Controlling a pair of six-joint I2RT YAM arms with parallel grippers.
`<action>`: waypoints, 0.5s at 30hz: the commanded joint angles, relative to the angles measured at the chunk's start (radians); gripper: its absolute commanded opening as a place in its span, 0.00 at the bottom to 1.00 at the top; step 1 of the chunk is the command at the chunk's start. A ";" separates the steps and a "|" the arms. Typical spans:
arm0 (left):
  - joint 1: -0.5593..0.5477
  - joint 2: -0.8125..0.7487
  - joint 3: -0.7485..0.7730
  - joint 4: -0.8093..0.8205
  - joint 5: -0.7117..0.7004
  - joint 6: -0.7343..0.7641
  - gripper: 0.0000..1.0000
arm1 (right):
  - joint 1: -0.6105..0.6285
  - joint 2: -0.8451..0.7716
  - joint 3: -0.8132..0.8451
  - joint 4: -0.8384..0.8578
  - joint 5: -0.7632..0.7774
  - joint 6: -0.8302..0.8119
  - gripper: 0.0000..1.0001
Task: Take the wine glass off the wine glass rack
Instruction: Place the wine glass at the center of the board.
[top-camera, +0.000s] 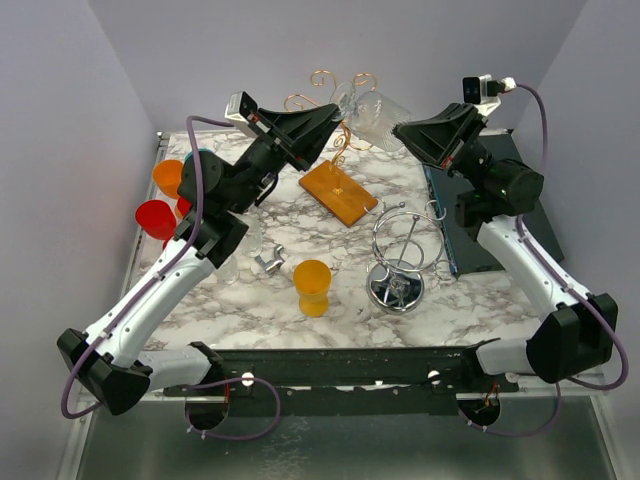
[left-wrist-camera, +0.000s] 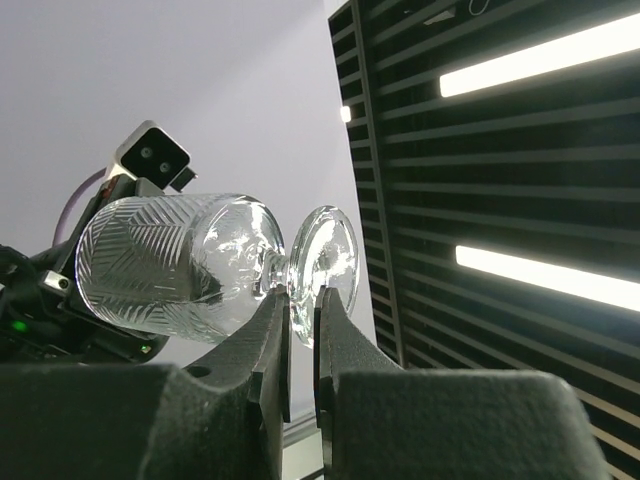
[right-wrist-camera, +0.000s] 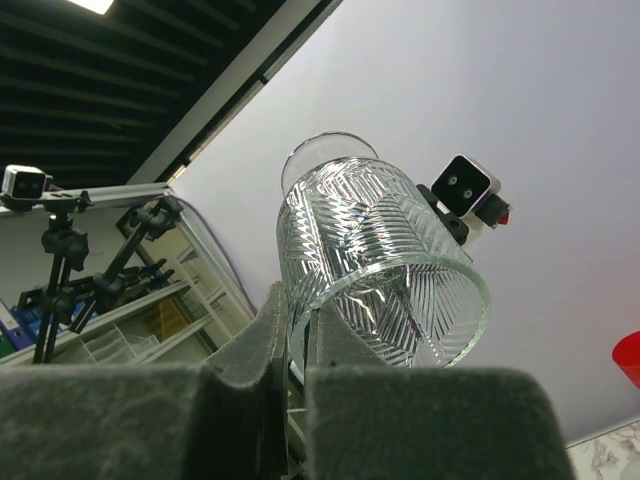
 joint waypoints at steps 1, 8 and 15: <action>0.003 -0.002 -0.003 -0.118 0.067 0.130 0.05 | 0.007 -0.082 0.043 -0.142 0.041 -0.140 0.01; 0.011 0.008 0.053 -0.262 0.077 0.233 0.20 | 0.008 -0.165 0.065 -0.405 0.105 -0.308 0.01; 0.011 0.014 0.061 -0.328 0.082 0.301 0.48 | 0.008 -0.194 0.092 -0.539 0.144 -0.382 0.01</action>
